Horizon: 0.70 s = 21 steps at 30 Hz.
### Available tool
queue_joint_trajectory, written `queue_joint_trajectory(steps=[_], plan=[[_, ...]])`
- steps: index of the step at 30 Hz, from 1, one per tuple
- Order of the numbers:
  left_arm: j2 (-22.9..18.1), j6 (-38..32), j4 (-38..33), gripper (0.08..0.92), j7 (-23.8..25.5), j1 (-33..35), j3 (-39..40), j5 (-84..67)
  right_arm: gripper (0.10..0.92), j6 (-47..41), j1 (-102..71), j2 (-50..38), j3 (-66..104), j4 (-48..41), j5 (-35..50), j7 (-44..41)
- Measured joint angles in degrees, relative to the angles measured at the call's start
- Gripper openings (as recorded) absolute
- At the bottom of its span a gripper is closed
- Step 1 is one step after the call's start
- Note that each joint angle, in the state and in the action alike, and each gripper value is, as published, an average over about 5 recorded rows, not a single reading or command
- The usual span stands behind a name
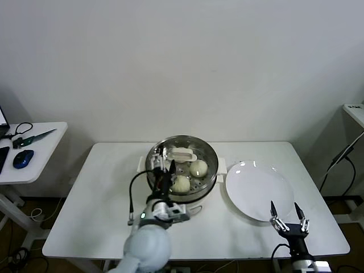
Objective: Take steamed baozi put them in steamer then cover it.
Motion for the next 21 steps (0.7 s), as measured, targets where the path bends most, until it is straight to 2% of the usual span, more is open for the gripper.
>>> queue_joint_trajectory(steps=[6, 12, 21], plan=[[0.78, -9.13, -2.59, 0.823, -6.6, 5.65, -11.44, -21.23, 0.823, -1.02, 0.09, -0.04, -0.41, 0.41, -1.31, 0.31], [2.7, -21.05, -1.16, 0.823, -9.51, 12.97, -23.45, -42.63, 0.823, -1.4, 0.28, -0.49, -0.53, 0.22, -2.44, 0.53], [3.38, -37.2, 6.48, 0.823, -10.92, 20.41, -30.11, -60.27, 0.823, -1.71, 0.42, -0.61, -1.01, -0.55, -3.16, 0.63]])
